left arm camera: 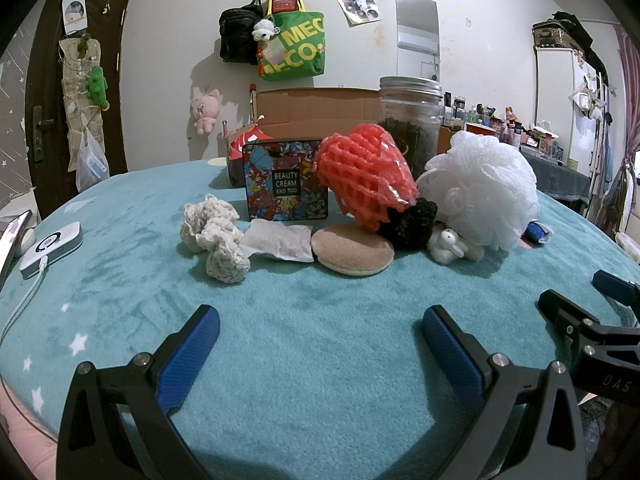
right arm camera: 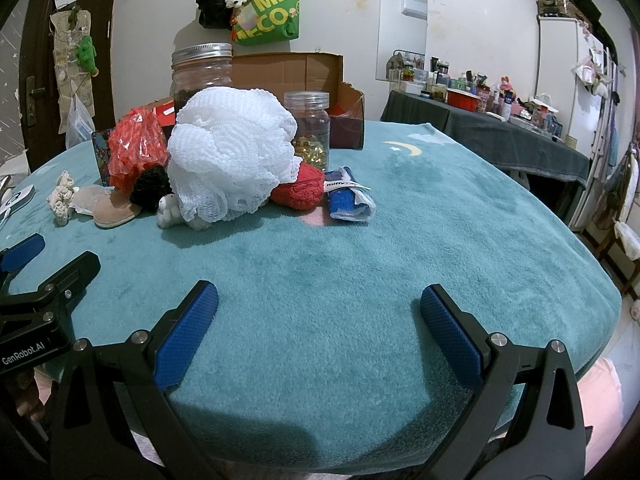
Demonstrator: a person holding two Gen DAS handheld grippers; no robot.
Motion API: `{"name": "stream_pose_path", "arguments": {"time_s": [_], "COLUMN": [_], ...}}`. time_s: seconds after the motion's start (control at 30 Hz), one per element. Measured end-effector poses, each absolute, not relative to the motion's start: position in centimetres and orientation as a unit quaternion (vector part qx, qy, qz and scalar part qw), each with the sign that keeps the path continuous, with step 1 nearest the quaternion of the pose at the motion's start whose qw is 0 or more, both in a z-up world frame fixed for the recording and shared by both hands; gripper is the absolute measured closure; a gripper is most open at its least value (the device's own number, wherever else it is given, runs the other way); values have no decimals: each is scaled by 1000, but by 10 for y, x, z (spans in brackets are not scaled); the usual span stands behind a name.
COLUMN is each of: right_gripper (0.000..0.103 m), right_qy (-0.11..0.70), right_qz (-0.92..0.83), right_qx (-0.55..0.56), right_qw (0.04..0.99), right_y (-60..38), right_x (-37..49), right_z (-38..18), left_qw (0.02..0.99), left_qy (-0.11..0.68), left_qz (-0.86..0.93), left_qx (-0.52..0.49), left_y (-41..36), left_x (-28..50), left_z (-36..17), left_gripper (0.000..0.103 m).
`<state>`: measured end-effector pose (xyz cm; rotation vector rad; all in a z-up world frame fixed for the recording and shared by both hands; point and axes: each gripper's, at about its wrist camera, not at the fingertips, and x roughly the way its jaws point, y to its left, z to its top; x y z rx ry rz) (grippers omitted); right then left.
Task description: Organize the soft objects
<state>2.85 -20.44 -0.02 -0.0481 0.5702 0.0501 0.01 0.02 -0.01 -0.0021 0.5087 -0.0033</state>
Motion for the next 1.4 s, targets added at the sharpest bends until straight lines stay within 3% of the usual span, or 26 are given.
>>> {"name": "stream_pose_path", "arguments": {"time_s": [1.4], "right_gripper": [0], "right_qy": [288], "right_qz": [32], "right_qx": [-22], "right_qw": [957], "right_y": [-203], "right_x": [27], "right_z": [0], "left_qw": [966], "left_qy": [259], "left_qz": [-9], "left_qx": [-5], "left_y": [2], "left_x": [1], "left_z": [2], "left_gripper": [0]}}
